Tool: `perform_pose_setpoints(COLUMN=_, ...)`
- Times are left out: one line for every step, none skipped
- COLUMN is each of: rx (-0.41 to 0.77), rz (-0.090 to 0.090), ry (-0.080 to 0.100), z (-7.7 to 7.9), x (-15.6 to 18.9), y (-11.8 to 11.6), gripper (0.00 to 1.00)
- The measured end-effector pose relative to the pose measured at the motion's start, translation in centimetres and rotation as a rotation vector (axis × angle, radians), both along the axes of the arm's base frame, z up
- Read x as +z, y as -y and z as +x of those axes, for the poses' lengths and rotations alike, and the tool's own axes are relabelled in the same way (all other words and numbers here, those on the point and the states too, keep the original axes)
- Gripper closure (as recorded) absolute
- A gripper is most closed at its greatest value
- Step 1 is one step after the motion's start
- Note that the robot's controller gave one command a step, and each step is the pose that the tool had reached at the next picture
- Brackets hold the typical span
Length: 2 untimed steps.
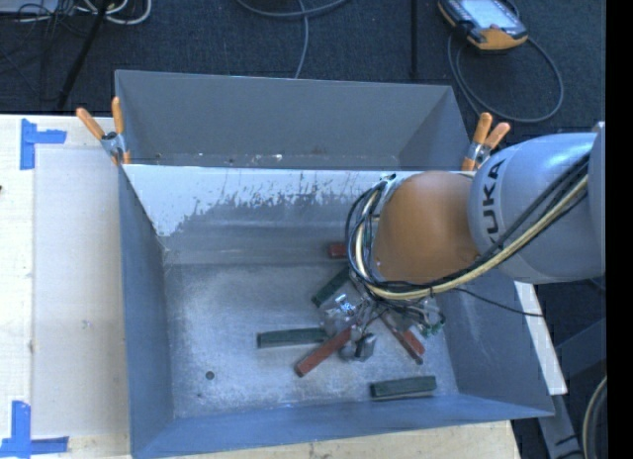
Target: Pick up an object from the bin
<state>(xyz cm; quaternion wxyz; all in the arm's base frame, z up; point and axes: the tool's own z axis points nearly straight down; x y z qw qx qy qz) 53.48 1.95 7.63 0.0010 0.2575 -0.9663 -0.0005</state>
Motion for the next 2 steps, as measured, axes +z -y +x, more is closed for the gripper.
perform_pose_setpoints(rx=0.132, rz=0.001, ry=-0.008, z=1.0, x=2.2, y=0.0, gripper=1.0)
perform_pose_setpoints(rx=0.284, rz=0.002, ry=0.001, z=-1.7, x=11.6, y=-2.2, gripper=1.0)
